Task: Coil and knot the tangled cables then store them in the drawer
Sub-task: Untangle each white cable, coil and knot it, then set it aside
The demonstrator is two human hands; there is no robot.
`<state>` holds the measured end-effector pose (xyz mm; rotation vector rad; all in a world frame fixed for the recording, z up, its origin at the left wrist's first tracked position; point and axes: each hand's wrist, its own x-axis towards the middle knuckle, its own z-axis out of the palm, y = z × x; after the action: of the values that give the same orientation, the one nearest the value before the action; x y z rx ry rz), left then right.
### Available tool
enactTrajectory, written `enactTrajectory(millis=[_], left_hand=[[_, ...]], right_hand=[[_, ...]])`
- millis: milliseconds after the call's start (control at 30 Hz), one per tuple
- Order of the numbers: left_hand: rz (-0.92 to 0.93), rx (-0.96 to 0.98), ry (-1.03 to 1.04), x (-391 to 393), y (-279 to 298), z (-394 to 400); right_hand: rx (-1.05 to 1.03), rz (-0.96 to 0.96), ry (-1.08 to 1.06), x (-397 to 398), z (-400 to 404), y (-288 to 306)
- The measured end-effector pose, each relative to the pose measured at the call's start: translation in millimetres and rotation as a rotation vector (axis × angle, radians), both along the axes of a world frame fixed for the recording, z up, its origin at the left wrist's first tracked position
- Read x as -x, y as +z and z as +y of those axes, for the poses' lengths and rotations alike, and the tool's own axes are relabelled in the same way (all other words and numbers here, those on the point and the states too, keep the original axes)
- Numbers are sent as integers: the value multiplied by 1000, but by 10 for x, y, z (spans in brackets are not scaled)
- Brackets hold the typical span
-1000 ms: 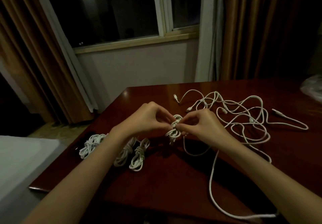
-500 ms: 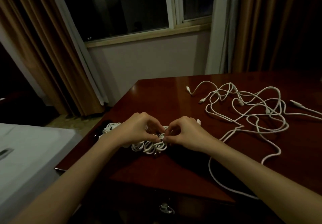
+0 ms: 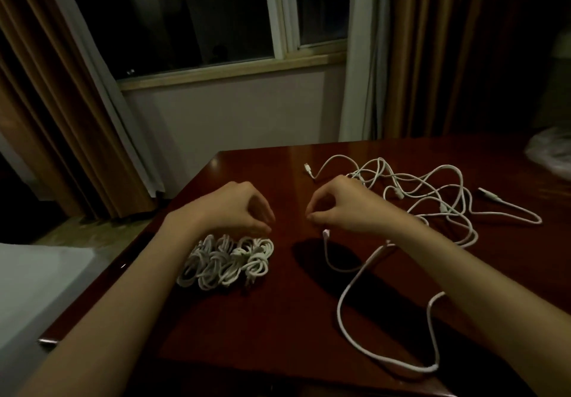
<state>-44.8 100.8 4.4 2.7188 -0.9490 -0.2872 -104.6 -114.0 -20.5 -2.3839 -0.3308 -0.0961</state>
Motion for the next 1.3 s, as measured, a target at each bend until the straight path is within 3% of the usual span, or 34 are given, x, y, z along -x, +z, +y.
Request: enactTrajectory(millis=[367, 500, 667, 800, 933, 1100, 1200, 1300], left_hand=[[53, 107, -193, -220, -167, -1155], [-53, 188, -145, -308, -311, -1405], [42, 466, -22, -394, -582, -1475], [112, 809, 91, -442, -701, -1451], [269, 989, 49, -368, -669, -1519], [173, 904, 26, -290, -714, -1528], [337, 966, -39, -233, -770, -1559], [389, 1076, -13, -157, -759, -1631]], right_hand=[[142, 43, -165, 4, -757, -63], [121, 41, -259, -81, -873, -117], [98, 69, -266, -210, -804, -300], [79, -84, -290, -241, -802, -394], [-153, -239, -256, -214, -833, -279], [-442, -337, -232, -275, -820, -172], [-527, -347, -205, -323, -703, -53], [-517, -342, -198, -384, -596, -61]])
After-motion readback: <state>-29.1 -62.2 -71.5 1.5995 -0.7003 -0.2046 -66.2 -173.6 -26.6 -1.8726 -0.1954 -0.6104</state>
